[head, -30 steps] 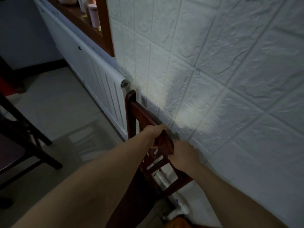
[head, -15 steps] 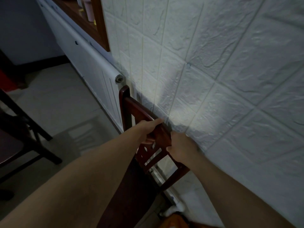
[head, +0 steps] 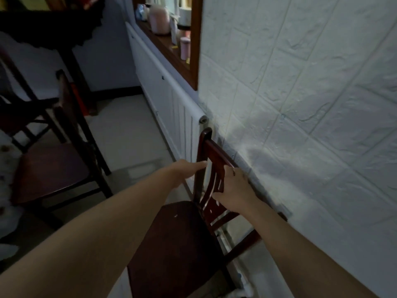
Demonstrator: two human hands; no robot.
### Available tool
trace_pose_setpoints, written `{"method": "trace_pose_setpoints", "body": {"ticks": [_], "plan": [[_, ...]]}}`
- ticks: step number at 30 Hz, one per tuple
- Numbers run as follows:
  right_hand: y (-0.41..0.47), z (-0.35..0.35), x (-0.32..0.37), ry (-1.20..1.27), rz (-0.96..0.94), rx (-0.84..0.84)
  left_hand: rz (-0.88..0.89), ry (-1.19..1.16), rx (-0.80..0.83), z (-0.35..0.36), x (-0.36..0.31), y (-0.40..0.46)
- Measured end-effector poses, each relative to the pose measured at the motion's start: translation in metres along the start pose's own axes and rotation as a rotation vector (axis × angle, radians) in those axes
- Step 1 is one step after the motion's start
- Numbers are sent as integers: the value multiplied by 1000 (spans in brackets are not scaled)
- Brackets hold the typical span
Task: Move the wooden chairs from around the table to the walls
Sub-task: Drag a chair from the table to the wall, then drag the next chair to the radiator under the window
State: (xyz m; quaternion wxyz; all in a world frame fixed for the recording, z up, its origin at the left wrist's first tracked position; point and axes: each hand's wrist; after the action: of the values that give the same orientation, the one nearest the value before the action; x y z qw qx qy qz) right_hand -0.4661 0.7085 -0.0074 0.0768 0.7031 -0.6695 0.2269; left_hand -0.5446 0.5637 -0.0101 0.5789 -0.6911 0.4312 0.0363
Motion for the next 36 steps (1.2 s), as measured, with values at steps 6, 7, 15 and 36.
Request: {"method": "trace_pose_setpoints", "body": {"ticks": [6, 7, 15, 36], "plan": [[23, 11, 71, 36, -157, 78, -10, -72, -138, -68, 37, -30], [27, 14, 83, 44, -180, 83, -22, -79, -167, -81, 44, -33], [71, 52, 196, 34, -331, 187, -62, -238, -291, -193, 112, -42], [222, 137, 457, 48, -313, 153, -41, -379, -249, -492, 199, 30]]}}
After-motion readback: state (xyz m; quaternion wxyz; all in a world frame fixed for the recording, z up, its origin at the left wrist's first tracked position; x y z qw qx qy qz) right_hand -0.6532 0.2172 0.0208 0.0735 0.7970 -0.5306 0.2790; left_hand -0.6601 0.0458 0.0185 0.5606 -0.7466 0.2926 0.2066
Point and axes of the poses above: each hand's wrist, its own y-axis towards the middle knuckle, its own z-axis out of the palm, x = y × z, and after that the axes turned 10 degrees about -z, right-handed
